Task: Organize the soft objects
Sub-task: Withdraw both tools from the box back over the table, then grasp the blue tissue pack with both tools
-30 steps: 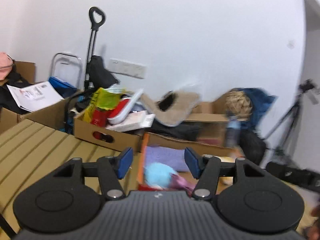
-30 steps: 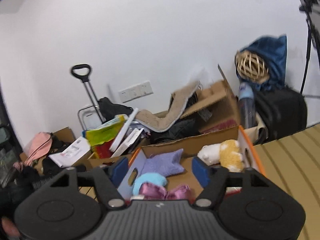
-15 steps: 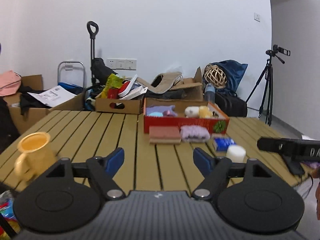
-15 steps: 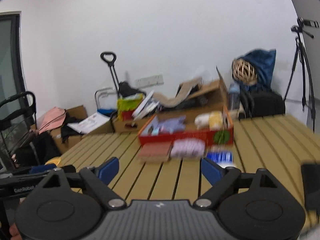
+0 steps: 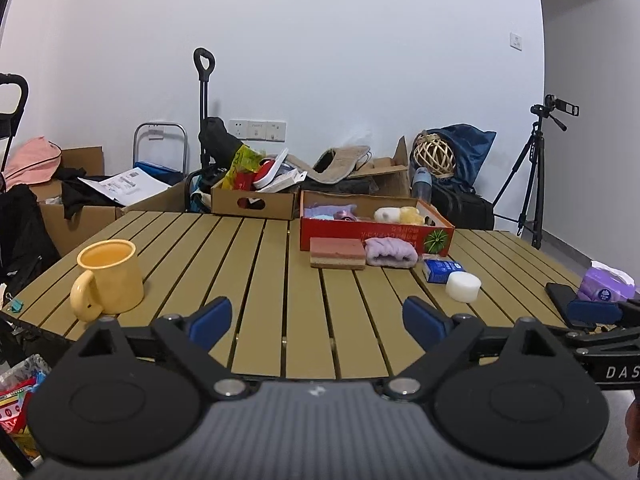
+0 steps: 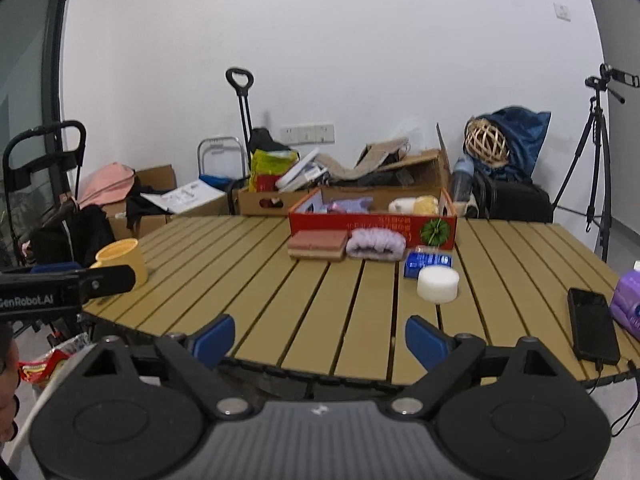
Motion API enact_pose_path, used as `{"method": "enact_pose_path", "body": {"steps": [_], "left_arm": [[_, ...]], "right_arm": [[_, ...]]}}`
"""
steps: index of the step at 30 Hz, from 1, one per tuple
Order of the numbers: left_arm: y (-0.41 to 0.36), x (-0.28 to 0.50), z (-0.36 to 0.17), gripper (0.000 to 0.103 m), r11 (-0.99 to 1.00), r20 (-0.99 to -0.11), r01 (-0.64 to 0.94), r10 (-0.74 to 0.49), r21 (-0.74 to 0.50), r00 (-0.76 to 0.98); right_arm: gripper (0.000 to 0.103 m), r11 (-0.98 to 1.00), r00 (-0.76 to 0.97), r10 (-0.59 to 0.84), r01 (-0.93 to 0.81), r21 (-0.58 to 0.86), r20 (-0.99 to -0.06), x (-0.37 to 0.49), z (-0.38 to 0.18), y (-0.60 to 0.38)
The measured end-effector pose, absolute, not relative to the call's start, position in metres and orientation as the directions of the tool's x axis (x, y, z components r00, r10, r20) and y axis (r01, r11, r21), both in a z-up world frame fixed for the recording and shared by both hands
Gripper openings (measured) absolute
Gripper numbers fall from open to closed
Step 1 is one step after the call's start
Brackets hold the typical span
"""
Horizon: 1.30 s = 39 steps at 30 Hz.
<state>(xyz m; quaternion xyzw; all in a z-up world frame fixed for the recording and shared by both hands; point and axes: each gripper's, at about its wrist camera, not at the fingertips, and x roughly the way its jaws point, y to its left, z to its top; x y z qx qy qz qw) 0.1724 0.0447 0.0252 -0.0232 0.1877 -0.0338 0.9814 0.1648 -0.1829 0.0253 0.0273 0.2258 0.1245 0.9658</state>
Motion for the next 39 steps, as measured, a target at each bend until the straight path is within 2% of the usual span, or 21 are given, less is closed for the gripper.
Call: {"method": "enact_pose_path", "body": {"steps": [2, 7, 19, 22, 28, 31, 33, 35, 37, 39], "left_arm": [[0.045, 0.175, 0.023, 0.094, 0.996, -0.374, 0.060, -0.078, -0.060, 0.924], [0.047, 0.194, 0.017, 0.094, 0.985, -0.425, 0.078, -0.139, -0.157, 0.894], [0.018, 0.285, 0.019, 0.094, 0.974, -0.458, 0.126, -0.200, -0.188, 0.866], [0.006, 0.321, 0.019, 0.093, 0.971, -0.460, 0.149, -0.221, -0.186, 0.860], [-0.021, 0.401, 0.006, 0.078, 0.966, -0.503, 0.181, -0.251, -0.184, 0.827], [-0.037, 0.448, -0.008, 0.069, 0.953, -0.545, 0.207, -0.298, -0.222, 0.783], [-0.049, 0.477, -0.020, 0.066, 0.925, -0.559, 0.248, -0.372, -0.287, 0.741], [-0.067, 0.504, -0.035, 0.059, 0.903, -0.581, 0.272, -0.423, -0.332, 0.695], [-0.089, 0.524, -0.047, 0.056, 0.897, -0.599, 0.286, -0.439, -0.338, 0.669], [-0.105, 0.541, -0.057, 0.054, 0.882, -0.596, 0.300, -0.467, -0.363, 0.653]], "right_arm": [[0.099, 0.969, 0.869, 0.247, -0.221, 0.111, -0.430, 0.168, 0.026, -0.184], [0.099, 0.967, 0.851, 0.256, -0.222, 0.128, -0.458, 0.183, 0.018, -0.185], [0.097, 0.974, 0.852, 0.212, -0.143, 0.176, -0.479, 0.261, 0.008, -0.207], [0.091, 0.973, 0.847, 0.208, -0.130, 0.190, -0.489, 0.292, 0.006, -0.217], [0.081, 0.977, 0.837, 0.183, -0.096, 0.192, -0.515, 0.361, -0.002, -0.236], [0.073, 0.979, 0.835, 0.164, -0.072, 0.190, -0.525, 0.399, -0.007, -0.250], [0.069, 0.974, 0.830, 0.155, -0.038, 0.223, -0.536, 0.427, -0.014, -0.266], [0.055, 0.968, 0.822, 0.148, -0.006, 0.252, -0.550, 0.453, -0.022, -0.281], [0.045, 0.962, 0.815, 0.143, 0.018, 0.271, -0.561, 0.471, -0.030, -0.291], [0.042, 0.957, 0.801, 0.146, 0.034, 0.288, -0.581, 0.490, -0.041, -0.300]]}}
